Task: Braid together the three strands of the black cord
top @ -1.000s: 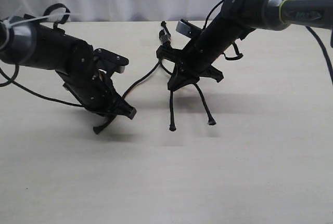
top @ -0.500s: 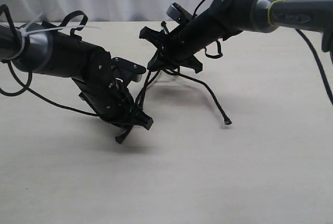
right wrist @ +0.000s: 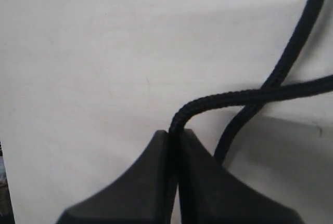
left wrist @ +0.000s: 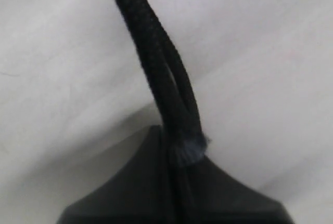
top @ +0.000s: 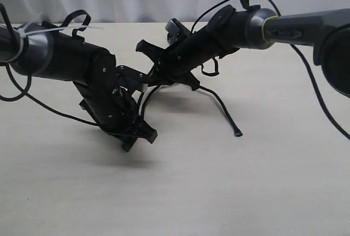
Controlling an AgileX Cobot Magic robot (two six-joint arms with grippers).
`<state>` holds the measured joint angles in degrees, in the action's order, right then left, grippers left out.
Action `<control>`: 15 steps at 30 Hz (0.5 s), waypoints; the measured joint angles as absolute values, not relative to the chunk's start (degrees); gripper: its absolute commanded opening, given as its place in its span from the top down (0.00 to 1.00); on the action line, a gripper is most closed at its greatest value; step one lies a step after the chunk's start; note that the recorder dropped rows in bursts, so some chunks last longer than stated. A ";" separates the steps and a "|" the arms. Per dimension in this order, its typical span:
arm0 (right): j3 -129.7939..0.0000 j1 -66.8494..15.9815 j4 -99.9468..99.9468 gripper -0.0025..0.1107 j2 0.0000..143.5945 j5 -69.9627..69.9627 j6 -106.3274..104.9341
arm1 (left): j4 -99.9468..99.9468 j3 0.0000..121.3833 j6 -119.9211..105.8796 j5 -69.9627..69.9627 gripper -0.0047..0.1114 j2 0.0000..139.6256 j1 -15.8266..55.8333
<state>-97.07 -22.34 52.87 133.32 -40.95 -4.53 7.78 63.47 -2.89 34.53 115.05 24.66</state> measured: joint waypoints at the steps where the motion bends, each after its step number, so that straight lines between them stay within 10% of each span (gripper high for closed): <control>1: -97.07 -22.66 53.16 0.94 133.45 -40.95 -4.65 | 7.78 63.47 -2.89 34.76 0.96 115.05 24.66; 15: -97.07 -23.57 54.80 0.53 135.04 -40.97 -5.40 | 7.99 63.47 -3.00 34.98 0.96 115.05 24.66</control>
